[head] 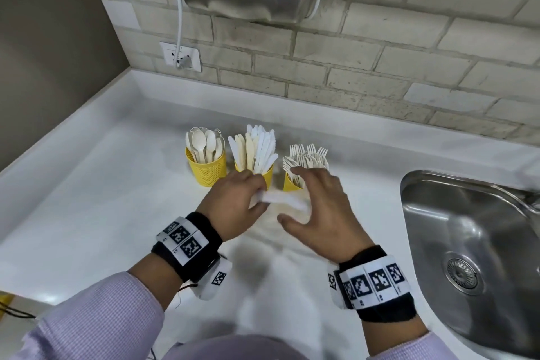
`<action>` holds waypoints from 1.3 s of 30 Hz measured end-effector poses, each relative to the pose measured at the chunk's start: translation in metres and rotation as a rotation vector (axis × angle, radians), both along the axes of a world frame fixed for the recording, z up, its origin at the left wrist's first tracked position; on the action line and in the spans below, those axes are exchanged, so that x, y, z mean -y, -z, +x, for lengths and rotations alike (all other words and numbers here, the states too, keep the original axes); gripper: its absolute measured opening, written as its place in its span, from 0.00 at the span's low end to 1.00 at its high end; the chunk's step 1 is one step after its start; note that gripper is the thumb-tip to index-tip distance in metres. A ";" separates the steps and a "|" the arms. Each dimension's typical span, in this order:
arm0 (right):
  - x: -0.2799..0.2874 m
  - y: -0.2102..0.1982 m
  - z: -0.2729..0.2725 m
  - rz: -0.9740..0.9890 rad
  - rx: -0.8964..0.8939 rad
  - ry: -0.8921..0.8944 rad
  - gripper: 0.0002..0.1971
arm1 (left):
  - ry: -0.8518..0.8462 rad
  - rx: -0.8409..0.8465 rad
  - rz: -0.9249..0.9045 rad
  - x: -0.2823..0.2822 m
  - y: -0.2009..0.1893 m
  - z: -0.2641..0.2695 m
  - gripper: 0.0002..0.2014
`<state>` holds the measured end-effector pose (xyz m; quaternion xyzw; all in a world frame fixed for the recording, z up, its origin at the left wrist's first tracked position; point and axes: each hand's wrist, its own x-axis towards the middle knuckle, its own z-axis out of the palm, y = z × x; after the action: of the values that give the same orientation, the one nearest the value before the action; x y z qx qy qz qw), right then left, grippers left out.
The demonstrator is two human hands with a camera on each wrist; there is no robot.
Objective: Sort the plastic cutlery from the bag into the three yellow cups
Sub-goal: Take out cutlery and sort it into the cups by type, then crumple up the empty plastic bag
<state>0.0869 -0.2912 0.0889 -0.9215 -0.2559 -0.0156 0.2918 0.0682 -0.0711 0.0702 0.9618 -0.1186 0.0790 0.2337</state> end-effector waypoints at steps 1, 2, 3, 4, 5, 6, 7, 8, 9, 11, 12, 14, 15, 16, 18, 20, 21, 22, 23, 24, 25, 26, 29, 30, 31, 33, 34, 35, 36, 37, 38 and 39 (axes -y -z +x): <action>-0.002 0.003 -0.002 -0.087 -0.037 -0.006 0.43 | 0.007 0.049 -0.067 0.002 -0.010 -0.002 0.09; -0.004 0.005 -0.004 -0.127 -0.045 0.011 0.43 | 0.016 0.088 -0.120 0.004 -0.020 -0.005 0.07; -0.005 0.005 -0.005 -0.105 -0.026 0.047 0.39 | 0.028 0.117 -0.151 0.005 -0.030 -0.009 0.07; -0.004 0.005 -0.005 -0.042 0.012 0.108 0.33 | 0.042 0.135 -0.155 0.006 -0.038 -0.013 0.08; -0.003 0.004 -0.004 0.037 0.049 0.188 0.26 | 0.051 0.142 -0.134 0.005 -0.044 -0.016 0.10; 0.001 0.001 -0.003 0.094 0.062 0.265 0.19 | 0.043 0.149 -0.104 0.001 -0.046 -0.018 0.12; 0.005 -0.003 -0.003 0.131 0.065 0.314 0.16 | 0.001 0.157 -0.078 -0.004 -0.047 -0.020 0.14; 0.009 -0.007 -0.003 0.145 0.067 0.349 0.15 | -0.073 0.172 -0.070 -0.010 -0.047 -0.021 0.17; 0.013 -0.010 -0.003 0.145 0.053 0.377 0.16 | -0.174 0.188 -0.080 -0.016 -0.046 -0.022 0.18; 0.017 -0.015 -0.005 0.141 0.001 0.433 0.22 | -0.380 0.193 -0.129 -0.025 -0.047 -0.025 0.19; 0.017 -0.016 -0.007 0.159 -0.016 0.443 0.25 | -0.448 0.180 -0.143 -0.027 -0.047 -0.027 0.20; 0.016 -0.020 -0.013 0.214 -0.036 0.417 0.29 | -0.487 0.156 -0.190 -0.025 -0.048 -0.030 0.20; 0.016 -0.020 -0.016 0.237 -0.044 0.382 0.32 | -0.468 0.163 -0.240 -0.022 -0.048 -0.032 0.19; 0.014 -0.020 -0.020 0.254 -0.057 0.340 0.34 | -0.433 0.181 -0.296 -0.018 -0.047 -0.034 0.17; 0.009 -0.021 -0.028 0.282 -0.113 0.271 0.37 | -0.345 0.200 -0.380 -0.009 -0.049 -0.039 0.15; 0.001 -0.022 -0.036 0.357 -0.194 0.214 0.36 | -0.241 0.187 -0.420 0.003 -0.052 -0.045 0.14; -0.003 -0.023 -0.040 0.421 -0.247 0.210 0.34 | -0.181 0.161 -0.446 0.010 -0.055 -0.049 0.14; -0.007 -0.025 -0.042 0.481 -0.299 0.219 0.32 | -0.117 0.126 -0.473 0.018 -0.057 -0.053 0.14; -0.009 -0.026 -0.044 0.535 -0.346 0.232 0.31 | -0.051 0.091 -0.485 0.025 -0.059 -0.057 0.14; -0.012 -0.028 -0.046 0.595 -0.392 0.242 0.31 | 0.012 0.066 -0.480 0.031 -0.061 -0.060 0.15; -0.013 -0.029 -0.047 0.662 -0.432 0.250 0.30 | 0.072 0.045 -0.466 0.037 -0.062 -0.063 0.16; -0.014 -0.031 -0.049 0.734 -0.449 0.250 0.28 | 0.124 0.029 -0.456 0.042 -0.061 -0.065 0.16; -0.018 -0.037 -0.054 0.889 -0.510 0.200 0.25 | 0.195 0.018 -0.441 0.054 -0.058 -0.071 0.18; -0.019 -0.038 -0.055 0.916 -0.548 0.169 0.26 | 0.192 0.022 -0.440 0.056 -0.057 -0.072 0.21; -0.019 -0.037 -0.055 0.944 -0.597 0.141 0.29 | 0.177 0.032 -0.431 0.058 -0.056 -0.072 0.22; -0.019 -0.037 -0.054 0.995 -0.738 0.095 0.36 | 0.107 0.075 -0.395 0.057 -0.055 -0.070 0.17; -0.017 -0.039 -0.053 1.001 -0.794 0.075 0.36 | 0.056 0.089 -0.381 0.054 -0.055 -0.068 0.14; -0.015 -0.039 -0.052 1.011 -0.811 0.078 0.34 | 0.005 0.094 -0.384 0.050 -0.055 -0.067 0.11; -0.013 -0.041 -0.050 1.042 -0.784 0.106 0.30 | -0.032 0.101 -0.405 0.046 -0.056 -0.066 0.10; -0.009 -0.042 -0.049 1.095 -0.720 0.162 0.27 | -0.056 0.110 -0.453 0.042 -0.057 -0.066 0.08; -0.006 -0.043 -0.047 1.150 -0.632 0.238 0.23 | -0.070 0.109 -0.527 0.038 -0.060 -0.065 0.07; -0.003 -0.044 -0.044 1.201 -0.539 0.311 0.18 | -0.089 0.100 -0.609 0.034 -0.063 -0.065 0.07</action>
<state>0.0429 -0.2882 0.1332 -0.5973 0.0146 0.0335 0.8012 0.0034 -0.1054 0.1329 0.8466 -0.0584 0.1684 0.5014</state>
